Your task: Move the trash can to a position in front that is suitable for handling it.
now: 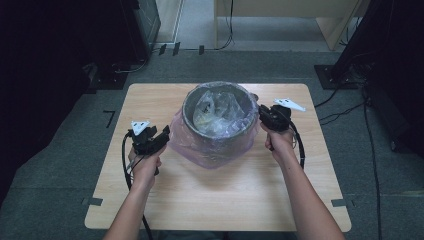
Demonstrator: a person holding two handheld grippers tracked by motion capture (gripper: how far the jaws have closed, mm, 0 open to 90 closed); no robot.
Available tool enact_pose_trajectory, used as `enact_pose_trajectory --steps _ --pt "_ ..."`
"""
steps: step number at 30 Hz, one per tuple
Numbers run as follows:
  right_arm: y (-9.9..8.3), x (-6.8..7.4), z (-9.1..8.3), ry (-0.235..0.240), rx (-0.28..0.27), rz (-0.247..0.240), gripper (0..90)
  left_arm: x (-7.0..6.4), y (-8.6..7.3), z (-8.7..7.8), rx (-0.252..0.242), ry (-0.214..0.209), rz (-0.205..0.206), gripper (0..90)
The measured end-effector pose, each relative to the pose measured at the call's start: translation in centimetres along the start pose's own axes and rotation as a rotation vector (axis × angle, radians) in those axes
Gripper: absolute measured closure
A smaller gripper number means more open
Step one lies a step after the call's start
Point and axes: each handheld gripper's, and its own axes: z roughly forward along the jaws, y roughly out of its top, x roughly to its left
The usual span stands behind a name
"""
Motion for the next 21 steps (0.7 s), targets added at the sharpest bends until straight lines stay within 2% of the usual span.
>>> enact_pose_trajectory --steps 4,6,7,10,13,16,18,20,21 --pt "-0.3 1.1 1.0 0.022 -0.004 -0.042 81.7 -0.4 0.7 1.0 0.006 -0.024 -0.026 48.8" --pt "-0.5 1.7 1.2 0.045 -0.002 -0.07 81.6 -0.8 1.1 1.5 0.005 -0.029 -0.014 49.2" --pt "-0.6 2.0 1.2 0.053 0.0 -0.08 82.1 -0.9 1.2 1.8 0.002 -0.047 -0.005 49.2" --pt "-0.9 2.3 1.3 0.083 0.0 -0.062 82.7 -1.2 1.5 2.7 0.0 -0.064 0.016 50.5" --pt "-1.1 2.7 1.2 0.107 0.002 -0.052 82.7 -1.5 1.4 3.5 0.005 -0.091 0.003 54.7" --pt "-1.4 3.0 1.0 0.134 -0.009 -0.035 82.7 -1.9 1.1 3.8 -0.012 -0.13 0.024 65.0" --pt "-1.7 3.3 0.8 0.155 -0.011 -0.023 83.2 -2.0 0.8 3.7 -0.02 -0.177 0.041 70.4" --pt "-1.9 3.9 0.5 0.163 -0.007 -0.035 86.1 -2.2 0.5 3.6 -0.024 -0.178 0.062 79.0" --pt "-2.0 4.3 0.3 0.153 -0.008 -0.048 88.0 -2.2 0.4 3.5 -0.025 -0.187 0.059 82.2"
